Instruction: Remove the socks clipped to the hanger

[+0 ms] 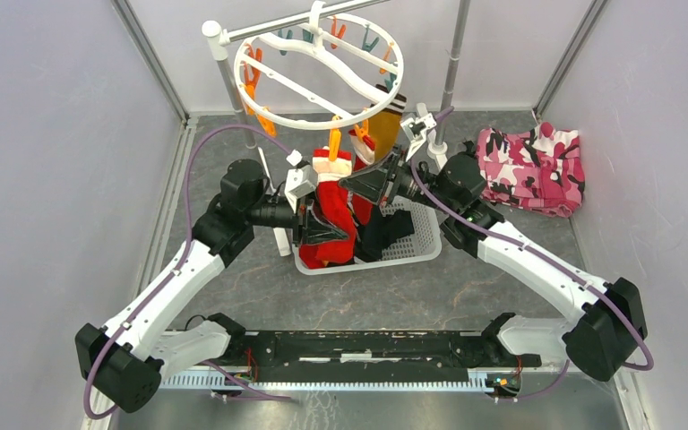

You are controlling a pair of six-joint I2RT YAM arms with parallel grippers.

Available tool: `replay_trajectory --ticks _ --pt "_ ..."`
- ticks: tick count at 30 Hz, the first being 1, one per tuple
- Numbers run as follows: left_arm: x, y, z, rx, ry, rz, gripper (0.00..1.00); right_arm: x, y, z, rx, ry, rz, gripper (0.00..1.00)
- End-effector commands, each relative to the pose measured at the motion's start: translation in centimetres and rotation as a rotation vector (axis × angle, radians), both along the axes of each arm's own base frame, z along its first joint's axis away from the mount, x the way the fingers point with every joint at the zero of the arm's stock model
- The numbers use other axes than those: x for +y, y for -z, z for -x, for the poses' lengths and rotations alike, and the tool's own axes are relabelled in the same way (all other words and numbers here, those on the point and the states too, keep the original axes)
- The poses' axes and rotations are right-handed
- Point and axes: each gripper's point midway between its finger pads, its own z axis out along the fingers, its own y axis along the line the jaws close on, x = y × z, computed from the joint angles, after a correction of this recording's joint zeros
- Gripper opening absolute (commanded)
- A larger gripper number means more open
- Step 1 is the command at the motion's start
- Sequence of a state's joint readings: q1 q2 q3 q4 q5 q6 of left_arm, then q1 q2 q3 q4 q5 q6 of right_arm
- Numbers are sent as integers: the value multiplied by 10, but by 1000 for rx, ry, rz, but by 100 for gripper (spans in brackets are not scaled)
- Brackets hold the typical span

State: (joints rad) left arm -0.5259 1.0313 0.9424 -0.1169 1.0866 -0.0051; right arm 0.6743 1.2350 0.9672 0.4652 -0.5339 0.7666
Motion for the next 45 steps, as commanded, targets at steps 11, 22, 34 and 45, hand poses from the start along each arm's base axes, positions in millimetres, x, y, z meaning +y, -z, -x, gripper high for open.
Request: replay_trajectory --ticks 11,22,34,45 --pt "28 -17 -43 -60 -326 -20 100 -8 -24 -2 -88 56 15 0" --pt "20 -47 -70 -76 -396 81 93 -5 -16 -1 -78 36 52 0" --pt "12 -43 -78 -119 -356 87 3 1 -33 4 -106 -24 25 32" --pt "2 -36 -37 -20 -100 88 2 5 -66 3 -108 -145 -227 70"
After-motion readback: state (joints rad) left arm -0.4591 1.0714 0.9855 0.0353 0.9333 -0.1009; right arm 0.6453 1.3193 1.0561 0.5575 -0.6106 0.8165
